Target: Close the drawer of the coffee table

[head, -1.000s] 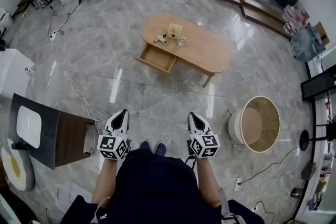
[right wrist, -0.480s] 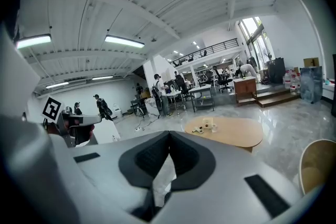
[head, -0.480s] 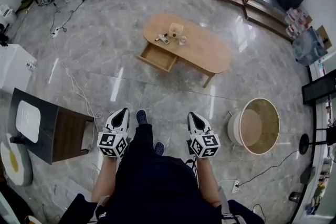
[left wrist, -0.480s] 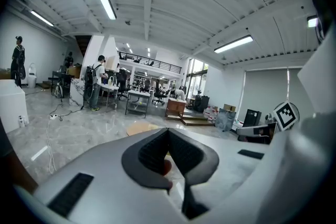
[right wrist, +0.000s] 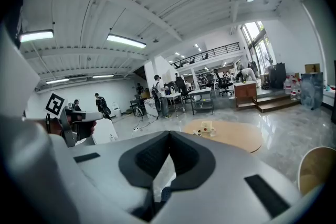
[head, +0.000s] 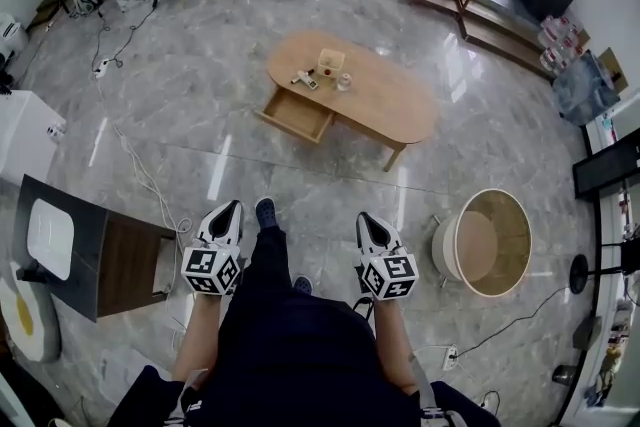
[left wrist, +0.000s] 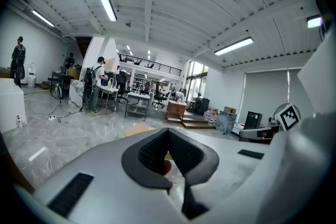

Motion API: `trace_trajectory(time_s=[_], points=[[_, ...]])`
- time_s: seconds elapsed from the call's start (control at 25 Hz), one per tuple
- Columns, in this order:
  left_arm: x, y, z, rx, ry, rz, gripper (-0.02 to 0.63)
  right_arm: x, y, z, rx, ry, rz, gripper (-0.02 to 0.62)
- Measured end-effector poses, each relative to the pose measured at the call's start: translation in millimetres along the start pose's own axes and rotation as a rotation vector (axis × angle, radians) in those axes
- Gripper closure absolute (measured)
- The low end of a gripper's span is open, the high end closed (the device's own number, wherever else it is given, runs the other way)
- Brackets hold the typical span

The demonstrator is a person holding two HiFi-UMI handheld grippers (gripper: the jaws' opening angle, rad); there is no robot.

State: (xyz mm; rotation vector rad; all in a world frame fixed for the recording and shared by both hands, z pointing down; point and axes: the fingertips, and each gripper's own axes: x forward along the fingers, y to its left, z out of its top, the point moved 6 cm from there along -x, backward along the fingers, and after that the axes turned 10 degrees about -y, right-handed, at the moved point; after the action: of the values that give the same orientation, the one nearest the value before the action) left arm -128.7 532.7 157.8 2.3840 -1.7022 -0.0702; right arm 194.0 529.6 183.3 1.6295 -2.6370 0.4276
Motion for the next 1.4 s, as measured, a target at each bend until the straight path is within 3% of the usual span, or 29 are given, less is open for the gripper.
trace_trajectory(time_s=[0.68, 1.4], points=[[64, 41, 2, 0.001, -0.02, -0.011, 0.581, 63, -26, 1, 0.033, 0.01, -0.074, 0.569], [167, 121, 20, -0.025, 0.012, 0.016, 0.581, 195, -49, 33, 0.025, 0.038, -0.079, 0.569]])
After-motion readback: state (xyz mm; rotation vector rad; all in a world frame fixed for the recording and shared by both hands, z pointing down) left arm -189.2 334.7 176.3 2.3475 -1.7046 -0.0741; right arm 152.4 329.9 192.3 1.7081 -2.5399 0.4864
